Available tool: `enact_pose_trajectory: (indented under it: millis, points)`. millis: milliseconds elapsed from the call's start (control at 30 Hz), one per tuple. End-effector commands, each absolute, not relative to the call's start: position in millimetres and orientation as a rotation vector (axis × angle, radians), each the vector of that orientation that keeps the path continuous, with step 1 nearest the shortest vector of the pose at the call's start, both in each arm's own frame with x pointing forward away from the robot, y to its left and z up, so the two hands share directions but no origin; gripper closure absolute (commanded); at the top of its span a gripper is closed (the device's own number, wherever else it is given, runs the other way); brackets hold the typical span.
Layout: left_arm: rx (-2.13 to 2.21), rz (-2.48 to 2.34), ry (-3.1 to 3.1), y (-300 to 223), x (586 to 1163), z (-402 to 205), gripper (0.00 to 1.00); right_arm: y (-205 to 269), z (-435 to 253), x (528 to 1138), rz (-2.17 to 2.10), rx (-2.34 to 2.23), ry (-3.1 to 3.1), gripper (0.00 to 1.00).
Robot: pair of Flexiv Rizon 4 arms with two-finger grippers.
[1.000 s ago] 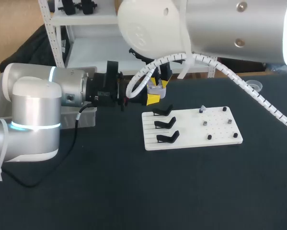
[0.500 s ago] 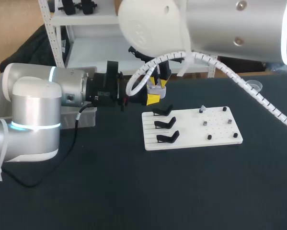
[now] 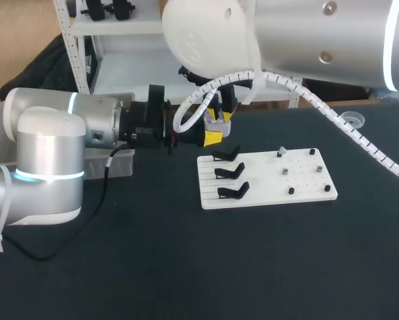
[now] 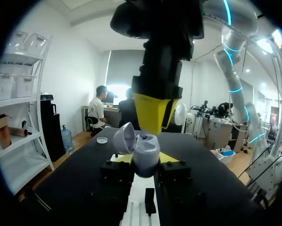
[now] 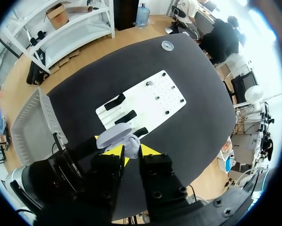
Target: Pick up each earbud case from the left stands, insert the matching earbuds, close the lid, and place the case in the box.
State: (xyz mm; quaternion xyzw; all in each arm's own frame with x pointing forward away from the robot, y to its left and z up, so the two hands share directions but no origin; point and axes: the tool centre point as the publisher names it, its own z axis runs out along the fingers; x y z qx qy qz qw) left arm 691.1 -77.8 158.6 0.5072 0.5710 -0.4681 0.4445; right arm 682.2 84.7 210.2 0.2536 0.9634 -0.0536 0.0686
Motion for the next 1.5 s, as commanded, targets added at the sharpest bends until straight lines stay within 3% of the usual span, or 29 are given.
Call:
enact_pose_trajectory:
  millis: [33,600,633,667,700,967,1100,1233,1300,1333,1500]
  points:
    - [1.257,-1.161,1.413,-78,691,158,1.0,86,209,683,-0.165,0.766,2.907,1.0]
    - [1.257,-1.161,1.413,-78,691,158,1.0,85,199,686,-0.153,0.774,2.931,1.0]
    - [1.257,-1.161,1.413,-78,691,158,1.0,85,199,686,-0.152,0.773,2.931,0.79]
    - [1.257,-1.161,1.413,-78,691,158,1.0,85,199,686,-0.15,0.773,2.932,0.66]
    - [1.257,-1.161,1.413,-78,691,158,1.0,85,199,686,-0.15,0.771,2.933,0.61]
    - [1.257,-1.161,1.413,-78,691,158,1.0,85,205,683,-0.147,0.765,2.927,0.72]
    - [1.257,-1.161,1.413,-78,691,158,1.0,81,215,671,-0.122,0.725,2.914,0.72]
    - [1.257,-1.161,1.413,-78,691,158,1.0,76,226,658,-0.133,0.488,2.862,0.75]
    - [1.257,-1.161,1.413,-78,691,158,1.0,72,230,653,-0.099,0.319,2.815,0.7]
    - [1.257,-1.161,1.413,-78,691,158,1.0,67,230,651,-0.042,0.281,2.808,0.58]
    - [1.257,-1.161,1.413,-78,691,158,1.0,46,230,644,0.031,0.036,2.773,0.56]
